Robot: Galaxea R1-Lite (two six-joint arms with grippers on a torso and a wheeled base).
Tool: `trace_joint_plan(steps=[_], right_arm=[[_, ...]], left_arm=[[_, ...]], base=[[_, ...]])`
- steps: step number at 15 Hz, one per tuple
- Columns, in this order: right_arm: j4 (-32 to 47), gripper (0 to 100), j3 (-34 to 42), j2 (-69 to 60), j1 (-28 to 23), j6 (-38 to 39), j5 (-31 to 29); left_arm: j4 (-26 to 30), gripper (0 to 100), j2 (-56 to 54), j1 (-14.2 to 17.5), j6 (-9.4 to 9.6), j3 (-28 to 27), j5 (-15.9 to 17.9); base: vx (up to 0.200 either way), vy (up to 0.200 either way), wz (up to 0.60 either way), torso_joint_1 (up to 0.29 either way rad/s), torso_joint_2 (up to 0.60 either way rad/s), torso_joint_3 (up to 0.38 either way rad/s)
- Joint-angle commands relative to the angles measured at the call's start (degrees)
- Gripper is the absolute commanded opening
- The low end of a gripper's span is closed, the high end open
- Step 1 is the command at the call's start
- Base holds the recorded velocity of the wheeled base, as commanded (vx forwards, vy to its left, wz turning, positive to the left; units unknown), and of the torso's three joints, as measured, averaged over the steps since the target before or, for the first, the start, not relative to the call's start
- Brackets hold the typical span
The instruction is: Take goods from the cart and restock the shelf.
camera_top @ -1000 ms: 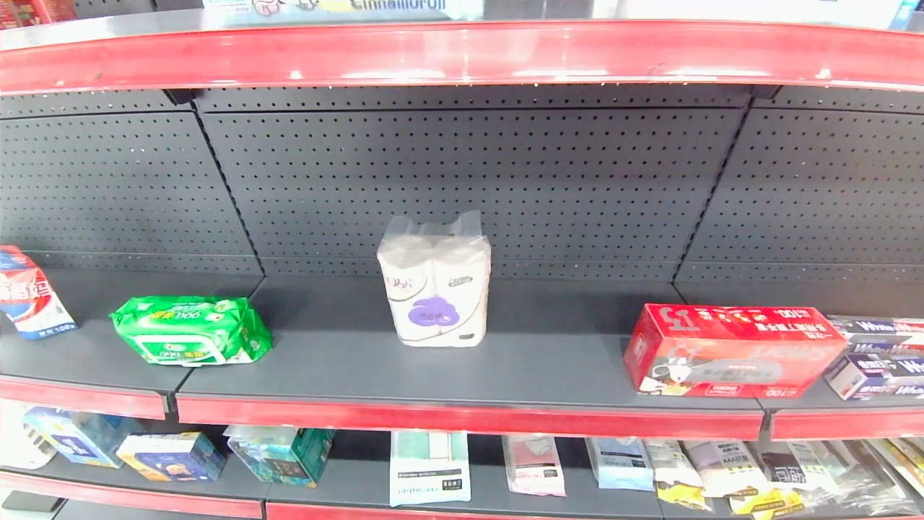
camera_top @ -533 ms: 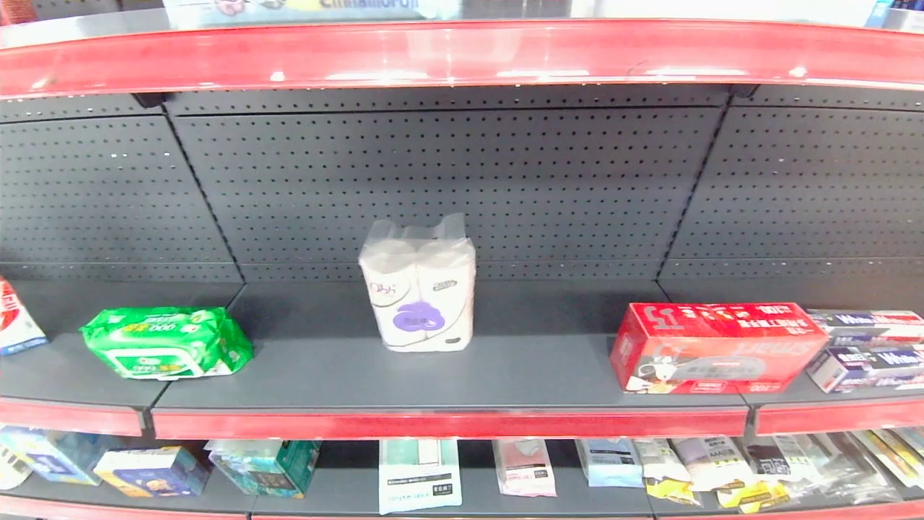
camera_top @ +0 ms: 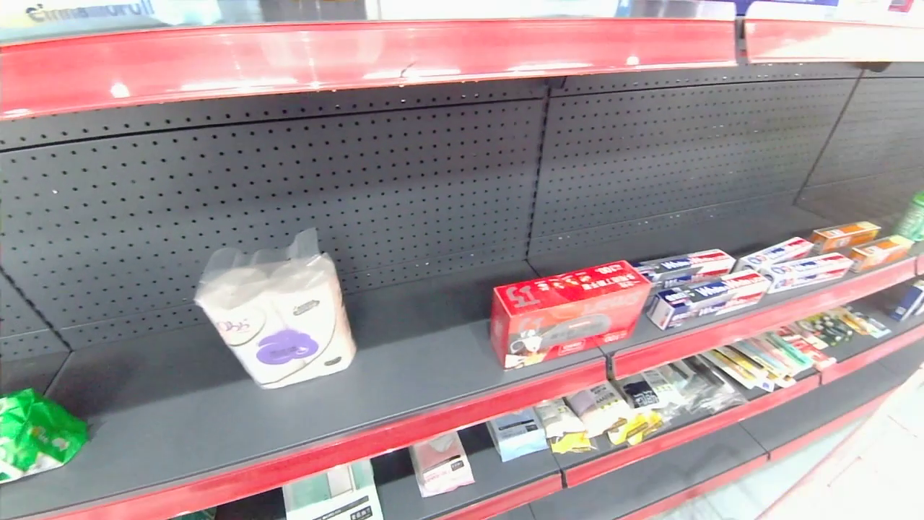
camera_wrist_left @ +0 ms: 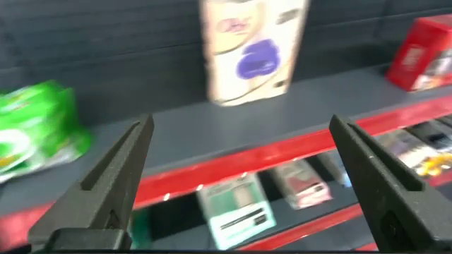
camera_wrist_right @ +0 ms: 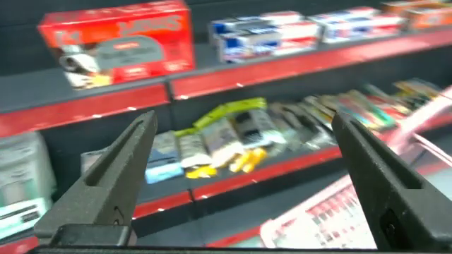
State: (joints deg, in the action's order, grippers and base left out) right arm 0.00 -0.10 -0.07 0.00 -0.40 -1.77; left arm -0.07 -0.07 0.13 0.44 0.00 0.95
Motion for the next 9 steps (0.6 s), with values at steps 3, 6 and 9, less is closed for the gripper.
trace_joint_plan(steps=[3,6,9], right_arm=[[0.0,100,0.01,0.07,0.0,-0.04,0.01],[0.0,100,0.01,0.07,0.0,-0.04,0.01],[0.0,100,0.01,0.07,0.0,-0.13,0.01]], left_arm=[[-0.01,100,0.07,0.04,0.0,0.0,0.02],[-0.01,100,0.07,0.04,0.0,0.0,0.02],[-0.01,100,0.07,-0.05,0.0,0.0,0.02]], base=[[0.0,0.0,-0.6,0.007,0.0,0.005],[0.0,0.0,-0.6,0.002,0.0,0.002],[0.0,0.0,-0.6,0.002,0.0,-0.001]])
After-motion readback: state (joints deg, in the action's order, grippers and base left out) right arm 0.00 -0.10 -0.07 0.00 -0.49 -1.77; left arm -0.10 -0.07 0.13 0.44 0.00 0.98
